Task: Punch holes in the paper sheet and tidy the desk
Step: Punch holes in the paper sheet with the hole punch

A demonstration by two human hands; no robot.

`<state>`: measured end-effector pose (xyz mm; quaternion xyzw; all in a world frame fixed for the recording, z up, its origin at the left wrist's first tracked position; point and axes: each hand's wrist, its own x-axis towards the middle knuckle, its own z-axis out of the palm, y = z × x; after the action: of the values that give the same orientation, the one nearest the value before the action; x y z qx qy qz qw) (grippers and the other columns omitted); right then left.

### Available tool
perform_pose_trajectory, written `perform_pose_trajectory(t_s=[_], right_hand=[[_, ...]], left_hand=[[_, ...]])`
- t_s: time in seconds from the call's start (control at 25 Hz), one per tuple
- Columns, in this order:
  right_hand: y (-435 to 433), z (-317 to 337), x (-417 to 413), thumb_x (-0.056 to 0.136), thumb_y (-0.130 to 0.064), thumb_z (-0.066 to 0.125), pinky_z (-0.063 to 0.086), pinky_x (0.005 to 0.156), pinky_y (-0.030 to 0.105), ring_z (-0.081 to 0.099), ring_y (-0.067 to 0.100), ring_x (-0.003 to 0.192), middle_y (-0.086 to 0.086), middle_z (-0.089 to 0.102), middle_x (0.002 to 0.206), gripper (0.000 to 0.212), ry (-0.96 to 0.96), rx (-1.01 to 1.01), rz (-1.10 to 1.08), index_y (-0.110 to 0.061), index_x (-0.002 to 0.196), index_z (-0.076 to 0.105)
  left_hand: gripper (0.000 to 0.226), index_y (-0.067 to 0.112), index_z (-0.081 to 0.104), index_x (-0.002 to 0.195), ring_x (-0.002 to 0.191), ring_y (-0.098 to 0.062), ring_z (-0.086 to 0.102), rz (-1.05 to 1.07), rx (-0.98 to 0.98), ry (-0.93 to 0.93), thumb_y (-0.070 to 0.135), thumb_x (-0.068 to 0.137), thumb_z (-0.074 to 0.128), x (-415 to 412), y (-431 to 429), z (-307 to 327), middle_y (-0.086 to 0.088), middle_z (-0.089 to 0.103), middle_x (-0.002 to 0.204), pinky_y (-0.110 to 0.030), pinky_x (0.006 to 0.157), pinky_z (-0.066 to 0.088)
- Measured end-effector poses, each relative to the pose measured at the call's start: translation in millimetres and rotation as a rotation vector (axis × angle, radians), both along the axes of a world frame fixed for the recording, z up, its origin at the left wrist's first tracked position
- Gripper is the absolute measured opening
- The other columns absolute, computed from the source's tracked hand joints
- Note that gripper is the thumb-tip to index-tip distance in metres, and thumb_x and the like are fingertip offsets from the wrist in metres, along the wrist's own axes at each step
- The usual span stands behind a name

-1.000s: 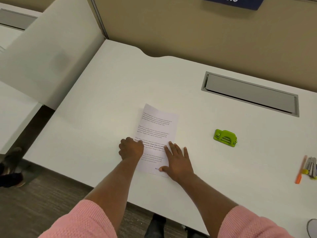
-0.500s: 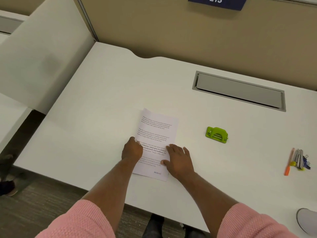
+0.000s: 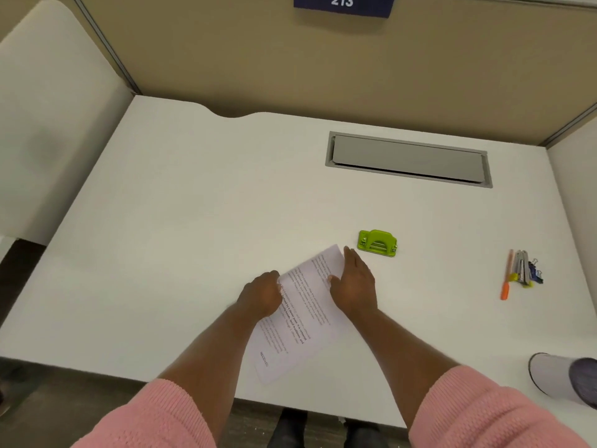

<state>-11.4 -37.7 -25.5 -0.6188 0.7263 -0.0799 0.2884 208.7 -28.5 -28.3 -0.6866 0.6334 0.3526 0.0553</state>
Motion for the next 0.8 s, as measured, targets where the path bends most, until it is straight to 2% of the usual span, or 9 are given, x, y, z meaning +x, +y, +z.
perform_pose_trajectory(t_s=[0.08,0.16,0.28,0.4,0.48,0.6,0.68,0.8], right_hand=[[1,1,-16,0.093,-0.023,0.058,0.031,0.117,0.046,0.042,0.028,0.140,0.009,0.044,0.153,0.076,-0.012,0.036,-0.063,-0.013,0.158,0.019],[6,1,-32,0.093,-0.021,0.054,0.040,0.107,0.045,0.056,0.034,0.123,0.011,0.056,0.135,0.076,-0.011,0.030,-0.098,-0.017,0.159,0.015],[13,0,-56,0.096,-0.021,0.050,0.048,0.092,0.045,0.062,0.036,0.102,0.006,0.053,0.125,0.078,-0.079,0.013,-0.171,-0.032,0.159,0.006],[18,-2,-84,0.097,-0.020,0.049,0.051,0.076,0.040,0.057,0.026,0.086,-0.003,0.045,0.122,0.077,-0.161,-0.036,-0.198,-0.045,0.156,0.007],[18,-5,-103,0.098,-0.018,0.048,0.050,0.077,0.037,0.060,0.023,0.091,-0.006,0.045,0.125,0.065,-0.152,-0.042,-0.161,-0.043,0.153,0.024],[14,-12,-126,0.100,-0.017,0.046,0.050,0.092,0.035,0.063,0.024,0.109,-0.004,0.049,0.129,0.044,-0.149,-0.008,-0.217,-0.032,0.141,0.049],[11,-15,-138,0.100,-0.014,0.046,0.048,0.097,0.033,0.061,0.022,0.112,-0.001,0.052,0.127,0.040,-0.178,-0.009,-0.278,-0.029,0.137,0.055],[6,-19,-159,0.099,-0.009,0.045,0.044,0.099,0.030,0.059,0.023,0.115,0.003,0.056,0.123,0.041,-0.200,-0.012,-0.398,-0.025,0.134,0.060]], left_hand=[[0.015,0.015,0.051,0.105,0.102,-0.028,0.058,-0.117,-0.003,-0.019,0.020,0.101,0.038,-15,-6,0,-0.006,0.061,0.114,-0.042,0.092,0.043],[0.019,0.015,0.052,0.111,0.105,-0.027,0.057,-0.201,-0.001,-0.030,0.018,0.100,0.037,-32,-14,0,-0.005,0.061,0.117,-0.042,0.095,0.040],[0.022,0.015,0.051,0.116,0.107,-0.027,0.058,-0.292,0.014,-0.056,0.017,0.099,0.037,-54,-27,1,-0.004,0.063,0.119,-0.042,0.098,0.039],[0.024,0.016,0.050,0.117,0.109,-0.027,0.058,-0.365,0.037,-0.077,0.017,0.097,0.036,-80,-44,0,-0.004,0.065,0.120,-0.043,0.099,0.038],[0.025,0.016,0.050,0.116,0.109,-0.028,0.058,-0.413,0.045,-0.095,0.017,0.096,0.036,-96,-54,-2,-0.006,0.065,0.120,-0.043,0.099,0.037],[0.031,0.019,0.049,0.122,0.112,-0.029,0.056,-0.460,0.054,-0.104,0.014,0.094,0.037,-121,-65,-2,-0.008,0.064,0.122,-0.043,0.098,0.034],[0.033,0.023,0.050,0.123,0.114,-0.027,0.057,-0.443,0.030,-0.072,0.013,0.093,0.039,-133,-72,-2,-0.004,0.065,0.122,-0.043,0.099,0.034],[0.023,0.027,0.054,0.113,0.109,-0.023,0.061,-0.312,-0.065,0.017,0.016,0.096,0.043,-138,-81,-3,0.003,0.069,0.115,-0.042,0.099,0.036]])
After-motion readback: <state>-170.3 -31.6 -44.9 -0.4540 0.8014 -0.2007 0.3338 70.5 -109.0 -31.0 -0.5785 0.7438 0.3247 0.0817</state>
